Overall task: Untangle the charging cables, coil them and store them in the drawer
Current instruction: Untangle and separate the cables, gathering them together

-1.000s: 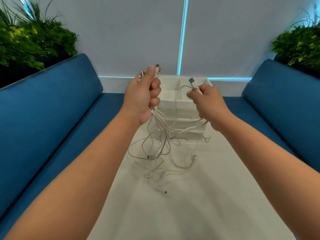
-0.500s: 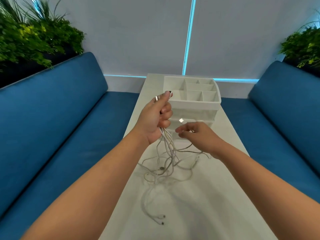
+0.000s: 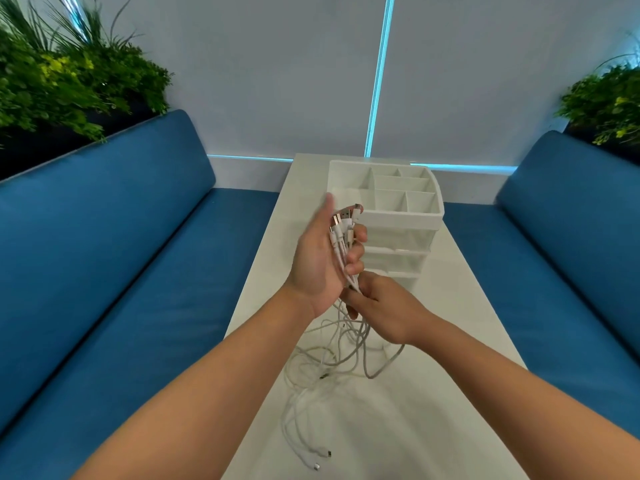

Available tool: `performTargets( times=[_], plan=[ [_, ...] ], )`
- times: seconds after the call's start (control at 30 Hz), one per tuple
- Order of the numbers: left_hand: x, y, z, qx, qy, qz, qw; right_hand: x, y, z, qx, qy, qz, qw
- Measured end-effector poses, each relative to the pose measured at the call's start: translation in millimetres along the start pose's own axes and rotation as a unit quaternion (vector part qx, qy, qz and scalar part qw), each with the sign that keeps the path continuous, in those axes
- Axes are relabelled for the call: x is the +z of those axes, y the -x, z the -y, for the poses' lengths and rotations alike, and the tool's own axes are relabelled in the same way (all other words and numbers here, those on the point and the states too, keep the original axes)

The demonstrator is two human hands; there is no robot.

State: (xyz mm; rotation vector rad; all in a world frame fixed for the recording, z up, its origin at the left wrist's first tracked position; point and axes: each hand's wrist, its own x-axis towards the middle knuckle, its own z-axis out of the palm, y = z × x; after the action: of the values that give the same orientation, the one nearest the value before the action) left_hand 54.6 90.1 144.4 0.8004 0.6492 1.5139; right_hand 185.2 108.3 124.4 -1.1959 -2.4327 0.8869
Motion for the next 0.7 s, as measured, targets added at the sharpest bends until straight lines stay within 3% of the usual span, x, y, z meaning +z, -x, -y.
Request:
performTargets(
  times=[0.13, 0.27, 0.43, 0.7],
  plan=[
    [-3, 6, 17, 0.032, -0.191, -0.021, 0.981, -3, 1, -4, 0.020, 0.043, 0.022, 0.999],
    [-3, 16, 30, 0.060, -0.245, -0.018, 0.967, -2, 4, -13, 0.033, 0.072, 0.037, 0.996],
    [-3, 21, 37, 0.039, -0.234, 0.014, 0.971, 2, 5, -25, 0.040, 0.096, 0.032, 0.994],
    [-14, 20, 40, 0.006, -0.169, -0.028, 0.985, 7, -3, -30, 0.019, 0.110, 0.007, 0.994]
  ],
)
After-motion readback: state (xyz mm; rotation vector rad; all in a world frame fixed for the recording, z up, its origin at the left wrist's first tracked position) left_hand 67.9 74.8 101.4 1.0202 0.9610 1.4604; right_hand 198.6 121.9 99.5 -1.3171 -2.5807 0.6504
